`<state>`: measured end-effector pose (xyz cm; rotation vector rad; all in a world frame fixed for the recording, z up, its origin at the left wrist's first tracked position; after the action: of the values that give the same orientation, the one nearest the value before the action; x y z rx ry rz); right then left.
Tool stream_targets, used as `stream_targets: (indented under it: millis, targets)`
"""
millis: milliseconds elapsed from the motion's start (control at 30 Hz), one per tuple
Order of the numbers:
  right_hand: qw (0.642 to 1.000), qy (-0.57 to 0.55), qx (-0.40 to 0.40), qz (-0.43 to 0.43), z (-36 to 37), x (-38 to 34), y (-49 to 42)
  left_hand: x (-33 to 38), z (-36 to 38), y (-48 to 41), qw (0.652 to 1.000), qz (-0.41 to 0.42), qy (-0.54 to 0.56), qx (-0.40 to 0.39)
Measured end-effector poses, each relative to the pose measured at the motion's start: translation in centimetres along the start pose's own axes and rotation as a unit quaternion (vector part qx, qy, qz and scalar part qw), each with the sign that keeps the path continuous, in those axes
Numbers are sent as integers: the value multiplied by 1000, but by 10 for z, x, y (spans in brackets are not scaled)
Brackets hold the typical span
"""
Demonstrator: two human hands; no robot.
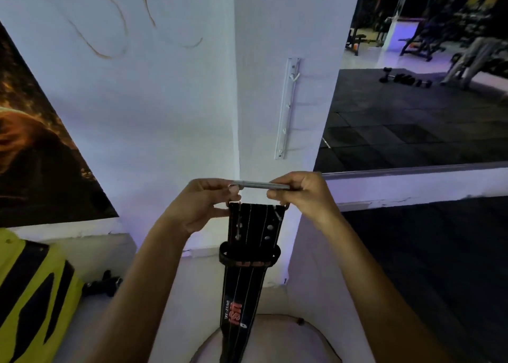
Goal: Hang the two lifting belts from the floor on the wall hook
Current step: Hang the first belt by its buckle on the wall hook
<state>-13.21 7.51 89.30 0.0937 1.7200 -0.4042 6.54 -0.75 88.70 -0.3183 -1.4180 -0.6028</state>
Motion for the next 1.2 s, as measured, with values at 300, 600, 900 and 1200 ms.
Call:
stream_targets:
  millis: [300,600,900,1200]
  targets:
    - [995,-51,9,-86,-61,-68,-111,99,44,-73,985,157,7,67]
    - [960,17,45,-277,-127,-178,-219,230,96,-141,923,360,-20,135]
    - [895,32,109,-430,-179,-303,-303,376,140,-179,880,453,-16,145]
    - [848,7,169,-503,-174,-395,-359,478,149,-193,826,524,56,201]
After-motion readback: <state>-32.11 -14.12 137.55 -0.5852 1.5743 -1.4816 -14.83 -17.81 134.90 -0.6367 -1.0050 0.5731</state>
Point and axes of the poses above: each hand's wrist, its own y-axis away from the middle knuckle, its own z-axis out of the palm, x = y × z, the point moved 3 cm from there along -y, towards the middle knuckle, and after that the axes turned 2 degrees about x, right-handed, at the moved point
